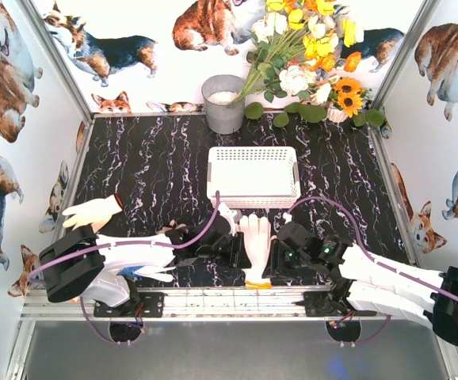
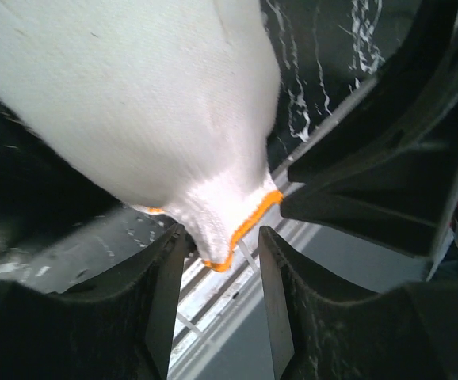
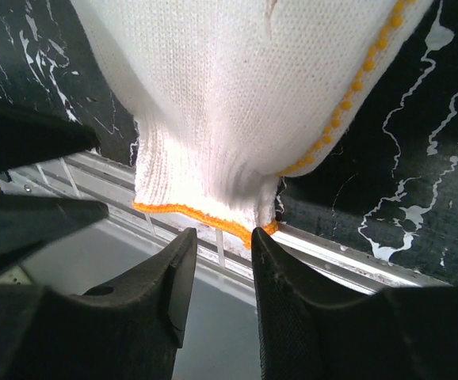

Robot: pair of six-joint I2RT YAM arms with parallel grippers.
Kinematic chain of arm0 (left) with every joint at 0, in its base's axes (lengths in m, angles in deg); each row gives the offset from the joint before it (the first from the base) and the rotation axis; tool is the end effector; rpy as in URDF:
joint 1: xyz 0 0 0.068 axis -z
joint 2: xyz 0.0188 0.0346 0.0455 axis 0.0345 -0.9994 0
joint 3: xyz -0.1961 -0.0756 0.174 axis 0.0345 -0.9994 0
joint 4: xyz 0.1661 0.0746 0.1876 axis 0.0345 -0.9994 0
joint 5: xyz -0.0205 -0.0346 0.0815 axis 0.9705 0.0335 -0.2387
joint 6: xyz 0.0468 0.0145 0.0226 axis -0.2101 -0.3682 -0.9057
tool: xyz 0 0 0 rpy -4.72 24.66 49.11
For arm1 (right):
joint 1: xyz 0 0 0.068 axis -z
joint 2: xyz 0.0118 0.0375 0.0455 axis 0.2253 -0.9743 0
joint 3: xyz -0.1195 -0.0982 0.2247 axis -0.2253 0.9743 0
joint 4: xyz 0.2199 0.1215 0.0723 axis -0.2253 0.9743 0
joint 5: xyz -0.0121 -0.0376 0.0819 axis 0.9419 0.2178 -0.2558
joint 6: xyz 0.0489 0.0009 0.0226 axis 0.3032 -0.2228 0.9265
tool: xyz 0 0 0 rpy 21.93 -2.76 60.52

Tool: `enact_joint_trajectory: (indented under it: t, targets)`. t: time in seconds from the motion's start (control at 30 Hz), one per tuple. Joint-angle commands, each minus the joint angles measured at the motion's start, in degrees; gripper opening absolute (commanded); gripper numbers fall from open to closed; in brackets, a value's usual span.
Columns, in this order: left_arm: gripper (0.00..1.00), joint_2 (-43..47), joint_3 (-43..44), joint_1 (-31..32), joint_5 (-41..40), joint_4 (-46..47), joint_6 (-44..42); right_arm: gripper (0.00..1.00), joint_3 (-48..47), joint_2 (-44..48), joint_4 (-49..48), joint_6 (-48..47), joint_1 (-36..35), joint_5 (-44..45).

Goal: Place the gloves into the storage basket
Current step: Pair the glove with the glove.

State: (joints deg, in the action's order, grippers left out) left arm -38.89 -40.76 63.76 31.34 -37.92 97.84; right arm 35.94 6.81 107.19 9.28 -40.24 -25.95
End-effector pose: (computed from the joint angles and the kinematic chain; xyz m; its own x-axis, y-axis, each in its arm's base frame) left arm 0.1228 -0.2420 0.1694 -0.9268 0.0810 -0.3667 0.3220 0.6739 -0.6649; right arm 0.0878 0.1275 0.1702 -0.9877 0.0978 -0.1222 0.0260 0.8723 0.4883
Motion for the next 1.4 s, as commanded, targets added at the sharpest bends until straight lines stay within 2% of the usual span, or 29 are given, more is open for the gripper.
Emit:
enact_joint_trajectory:
  t: [0.0,0.2,0.43,0.6,0.9,1.13,1.23,1.37]
  targets:
    - [0.37,-1.82,-1.47,2.77,3.52,5.77,4.19,0.35,0.92,0.8,-0.7,1.69,-0.27,0.76]
    - [0.34,-4.83,-0.77,5.79,2.24,6.13,6.06,0.32,1.47,-0.83,-1.73,1.39,-0.23,-0.24]
    - [0.34,-2.78,-2.41,5.9,0.07,5.03,7.03,0.31,1.55,-1.95,-2.97,0.88,-0.23,-0.21]
    - [0.33,-2.43,-3.03,5.98,-0.14,4.04,7.26,0.26,1.42,-3.32,-3.12,0.33,-0.27,-0.37]
    - [0.24,-4.8,-2.16,7.17,0.26,5.13,7.97,0.21,1.32,-3.3,-3.18,0.46,-0.27,-0.3]
    - [0.1,-4.43,-2.18,7.52,-0.12,5.46,9.24,0.09,0.21,-3.24,-1.45,0.01,-0.24,-0.57]
    - [0.09,-3.28,-1.92,7.76,-0.5,4.66,9.64,0.03,-1.21,-2.76,0.41,-0.77,-0.29,-0.26]
    - [0.08,-1.95,-1.08,8.41,-1.01,2.83,9.62,0.01,-2.95,-2.12,3.08,-1.68,-0.26,0.06]
